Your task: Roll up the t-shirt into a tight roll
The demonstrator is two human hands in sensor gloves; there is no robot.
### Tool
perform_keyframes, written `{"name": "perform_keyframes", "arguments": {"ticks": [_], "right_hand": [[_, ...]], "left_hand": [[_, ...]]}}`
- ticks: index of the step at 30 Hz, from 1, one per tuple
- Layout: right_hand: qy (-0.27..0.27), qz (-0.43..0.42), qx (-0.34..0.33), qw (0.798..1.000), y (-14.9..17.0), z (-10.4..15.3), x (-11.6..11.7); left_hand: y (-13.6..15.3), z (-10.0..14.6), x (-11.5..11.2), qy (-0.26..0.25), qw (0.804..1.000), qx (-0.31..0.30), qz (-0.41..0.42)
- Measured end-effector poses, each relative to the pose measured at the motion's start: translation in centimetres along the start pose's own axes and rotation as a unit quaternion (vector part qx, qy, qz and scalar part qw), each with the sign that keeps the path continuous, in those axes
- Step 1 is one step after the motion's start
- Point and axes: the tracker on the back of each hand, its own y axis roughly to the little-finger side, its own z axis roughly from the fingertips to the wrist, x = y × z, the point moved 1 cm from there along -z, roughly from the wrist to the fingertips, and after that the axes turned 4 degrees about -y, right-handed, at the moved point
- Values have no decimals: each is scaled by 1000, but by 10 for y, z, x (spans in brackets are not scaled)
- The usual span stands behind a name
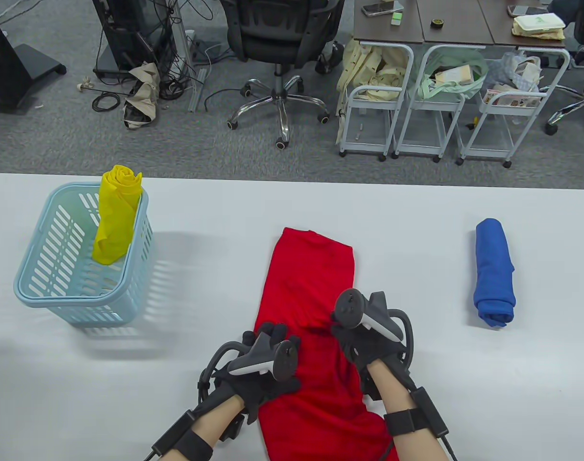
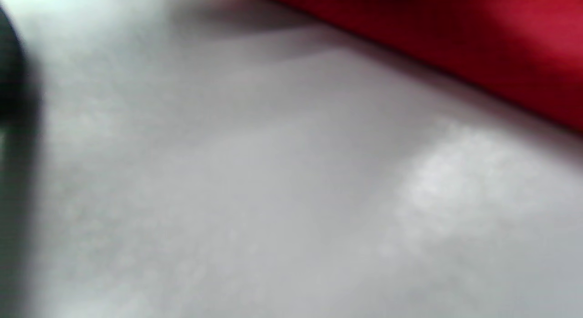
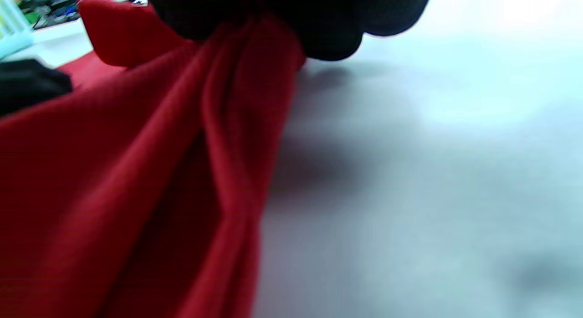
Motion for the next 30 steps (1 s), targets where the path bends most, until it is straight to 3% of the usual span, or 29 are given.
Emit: {"name": "perform_keyframes", "arguments": {"ticks": [6,11,14,18,20,24,25,27,30], "right_hand": [[37,-93,154,983,66,9,-13],[30,-53,244,968,86,19,-13],[65,-20,229,971,74,27,-24],[30,-61,-5,998,32,28,-26],[1,-51,-60,997,16,23,-16],[-67,-50,-56,995,15,4,12],[-62,-59,-50,995,19,4,13],[-57,-48,7,997,32,-1,14],[-43,7,146,988,65,-4,16]], "left_hand": [[0,1,0,5,1000,0,3],[-3,-1,1,9,1000,-2,1],[-2,-1,0,10,1000,-3,4],[-2,-1,0,10,1000,-3,4],[-2,-1,0,10,1000,-3,4],[-2,-1,0,10,1000,-4,4],[-2,-1,0,10,1000,-4,5],[-2,-1,0,11,1000,-4,5],[-2,-1,0,11,1000,-4,6]]}}
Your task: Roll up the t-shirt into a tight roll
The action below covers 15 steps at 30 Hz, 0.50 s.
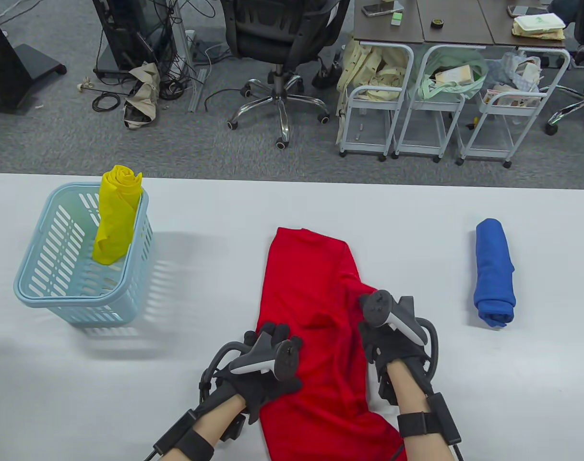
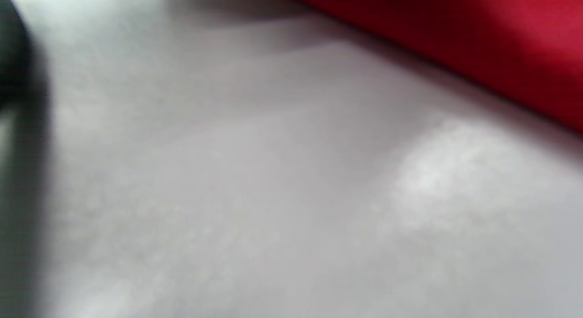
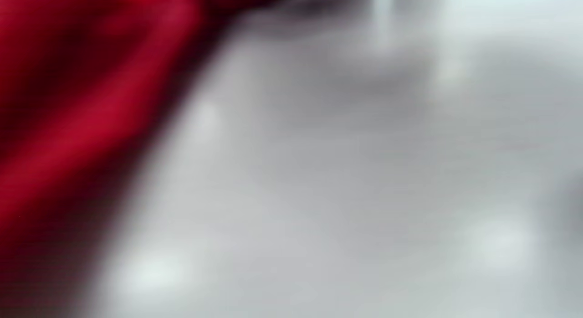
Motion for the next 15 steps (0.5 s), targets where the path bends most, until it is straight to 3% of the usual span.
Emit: {"name": "perform_keyframes", "arguments": {"ticks": [3,7,9,12,15], "right_hand": [[4,-23,62,998,26,-1,-5],[23,-44,53,997,28,11,-14],[29,-43,6,999,15,18,-18],[5,-59,-154,986,-15,24,-19],[-32,-72,-201,976,-32,17,-6]], "left_hand": [[0,0,0,0,1000,0,0],[0,0,0,2,1000,-1,2],[0,-1,0,3,1000,-1,3],[0,-1,0,3,1000,-1,2],[1,-1,0,3,1000,-1,2]]}}
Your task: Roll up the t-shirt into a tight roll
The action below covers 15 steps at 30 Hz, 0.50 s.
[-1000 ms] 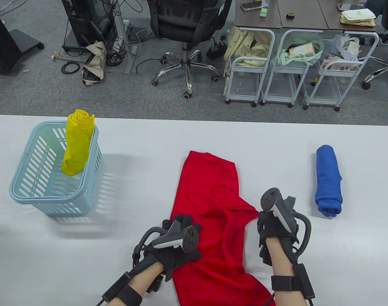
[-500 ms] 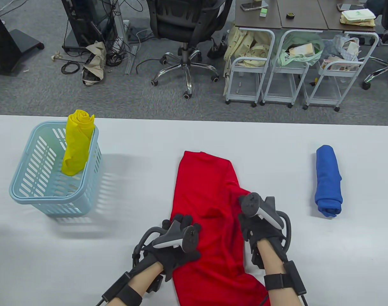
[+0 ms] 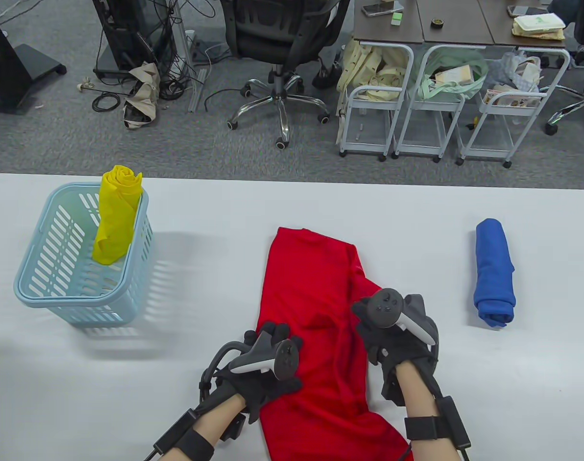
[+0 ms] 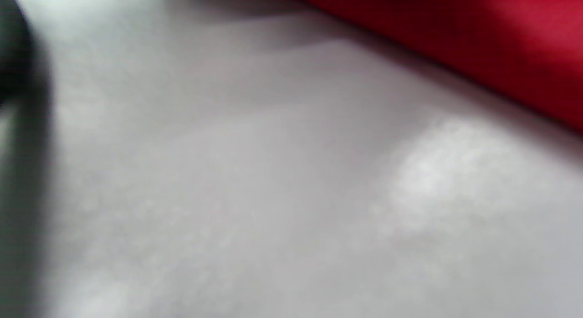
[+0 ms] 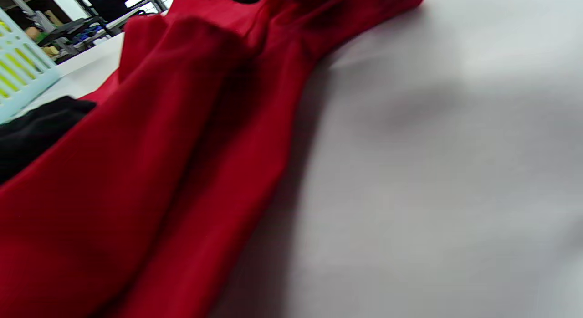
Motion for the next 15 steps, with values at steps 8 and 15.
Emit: {"name": "perform_keyframes", "arguments": {"ticks": [8,15], "right_hand": [[44,49,267,962,58,-3,-12],[70,17,224,972,45,20,-25]], "left_hand": [[0,0,0,1,1000,1,2],[0,-1,0,2,1000,0,3]]}}
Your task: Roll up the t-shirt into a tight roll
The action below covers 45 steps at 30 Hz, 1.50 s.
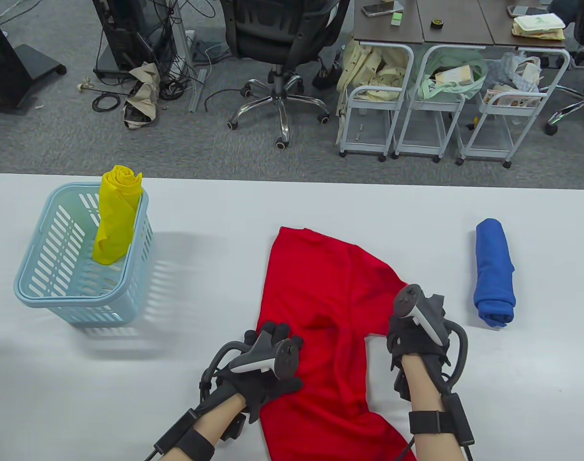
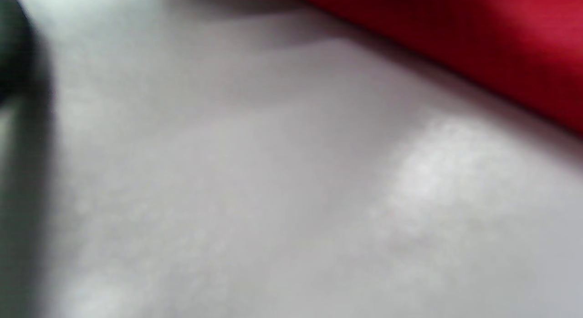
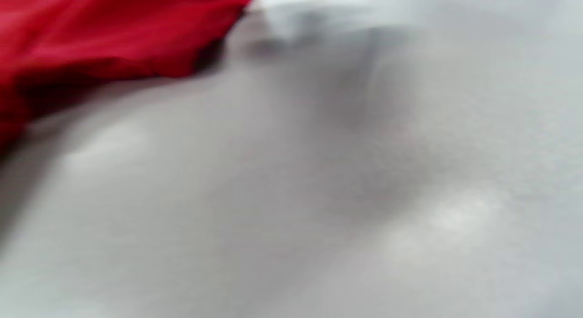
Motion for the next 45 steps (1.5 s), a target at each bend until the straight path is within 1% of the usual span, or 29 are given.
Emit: {"name": "perform_keyframes", "arguments": {"ticks": [2,4,6,8,9,11,13,14,16,19,21,22,23,25,26,27,28,29,31,33,35,37,38,39,40,41,42,43,45], "right_hand": [[-41,-27,-144,988,-18,9,1],[-69,-43,-195,978,-30,19,5],[-74,-4,-192,979,-37,25,11],[-77,52,-177,980,-36,25,19],[-92,68,-167,979,-32,23,24],[-114,65,-156,979,-24,16,34],[-110,42,-159,980,-20,12,37],[-110,41,-156,981,-20,11,36],[-100,49,-149,983,-21,10,34],[-95,48,-140,984,-18,5,34],[-90,41,-124,987,-10,3,33],[-88,39,-116,988,-4,1,31],[-89,35,-114,989,0,0,31],[-79,25,-77,994,17,-5,26],[-75,20,-58,995,25,-8,24],[-70,12,-39,997,33,-12,22],[-65,2,-26,998,39,-15,19],[-60,-11,-18,998,43,-18,18],[-57,-35,-9,998,46,-21,16],[-54,-32,-16,998,39,-17,15],[-36,-5,-33,999,26,-7,11],[-9,28,-69,997,6,11,4],[-2,40,-109,993,-8,26,3],[-12,44,-138,989,-15,32,5],[-33,48,-163,985,-22,37,10],[-57,52,-173,982,-25,38,16],[-88,65,-165,980,-28,36,25],[-123,95,-143,977,-25,30,35],[-125,107,-110,980,-14,17,40]], "left_hand": [[1,-1,1,1,1000,-4,4],[4,-1,6,-6,1000,-11,18],[7,1,20,-34,998,-11,48],[7,4,45,-83,994,6,67],[6,5,57,-103,992,14,69],[2,3,79,-126,990,28,60],[-5,-4,97,-164,984,48,47],[-10,-13,104,-168,984,51,41],[-21,-34,108,-148,987,43,35],[-39,-70,100,-115,992,47,-7],[-41,-83,94,-124,990,55,-24],[-36,-79,98,-160,986,52,-14],[-32,-75,100,-179,982,57,-8],[-2,-53,115,-209,969,98,-84],[17,-40,122,-229,954,141,-133],[43,-23,130,-247,931,199,-178],[62,-10,135,-256,914,249,-193],[85,9,139,-255,900,308,-172],[107,36,136,-252,902,345,-59],[105,55,125,-284,908,303,51],[83,60,110,-294,922,223,113],[50,53,89,-261,942,135,159],[32,44,73,-222,955,92,175],[20,36,61,-185,963,72,182],[6,26,46,-130,975,56,171],[-4,18,32,-60,988,50,131],[-9,14,24,-17,994,52,92],[-10,12,18,-2,998,62,24],[5,10,18,-25,994,77,-70]]}}
